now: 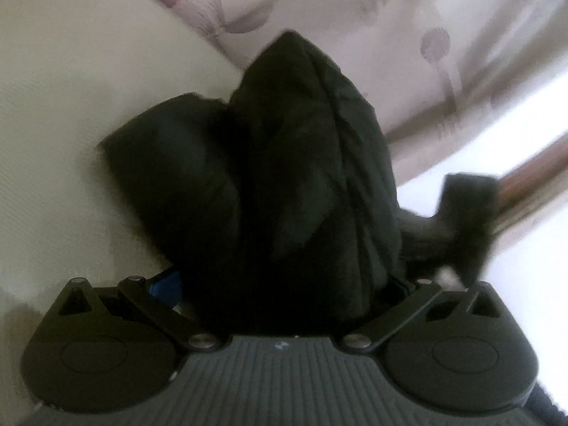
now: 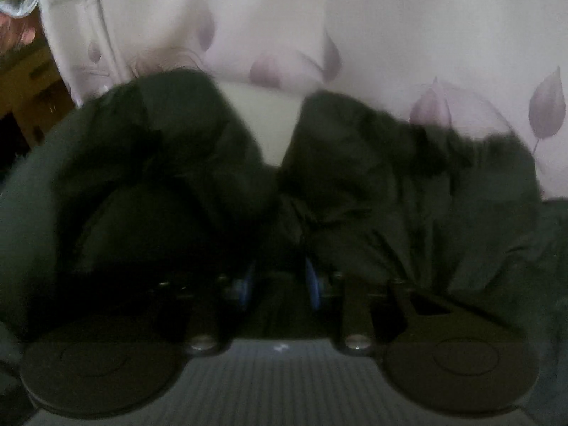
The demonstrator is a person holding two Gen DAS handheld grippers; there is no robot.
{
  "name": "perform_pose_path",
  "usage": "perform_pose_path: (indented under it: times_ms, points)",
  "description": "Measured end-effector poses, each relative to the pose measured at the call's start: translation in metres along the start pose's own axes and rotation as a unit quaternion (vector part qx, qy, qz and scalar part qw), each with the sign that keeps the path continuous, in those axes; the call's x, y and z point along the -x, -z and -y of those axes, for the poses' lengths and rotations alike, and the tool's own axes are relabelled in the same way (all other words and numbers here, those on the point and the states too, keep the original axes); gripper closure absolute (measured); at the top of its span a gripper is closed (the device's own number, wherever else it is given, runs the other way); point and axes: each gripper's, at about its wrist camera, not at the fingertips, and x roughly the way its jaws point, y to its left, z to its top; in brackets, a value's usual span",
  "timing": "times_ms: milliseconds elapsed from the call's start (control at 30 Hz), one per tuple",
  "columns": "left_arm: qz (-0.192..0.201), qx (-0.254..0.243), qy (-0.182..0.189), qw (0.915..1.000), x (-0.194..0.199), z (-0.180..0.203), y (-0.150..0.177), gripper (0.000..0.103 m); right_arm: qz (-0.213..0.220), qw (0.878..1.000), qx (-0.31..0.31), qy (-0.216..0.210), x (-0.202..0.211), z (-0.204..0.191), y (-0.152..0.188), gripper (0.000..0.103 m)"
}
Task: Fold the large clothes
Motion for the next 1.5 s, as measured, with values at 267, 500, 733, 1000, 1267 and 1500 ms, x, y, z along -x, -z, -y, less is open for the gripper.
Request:
perform_pose_path:
  times_ms: [267,500,733,1000,1267,1500]
  points:
    - [0.001,-0.015,0.014,0.9998,-0.009,-0.007,-0.008,0.0,0.153,0.968,-0.031,0.198,0.145,0.141,0.033,0.024]
    - [0.005,-0.017,0.014,0.9997,-0.015,-0.009,-0.014,0.005,0.024,0.95,-0.282,0.133,0.16,0.309,0.113,0.016]
    - [0.006,0.029,0.04,0.9988,-0.001,-0.027,-0.007,0.039,0.034,0.943,-0.326,0.054,0.154,0.282,0.166,0.033]
    - [-0.006,0.055,0.079,0.9953,0.041,-0.05,0.015,0.043,-0.006,0.957,-0.288,0.021,0.208,0.173,0.217,0.044]
    - [-0.023,-0.008,0.055,0.9982,0.038,-0.036,-0.004,0.012,0.232,0.964,-0.102,0.086,0.283,0.079,0.119,0.044]
    - [-0.034,-0.014,0.071,0.9968,0.031,-0.044,-0.006,0.04,0.117,0.992,0.044,0.014,0.139,0.019,0.051,0.075]
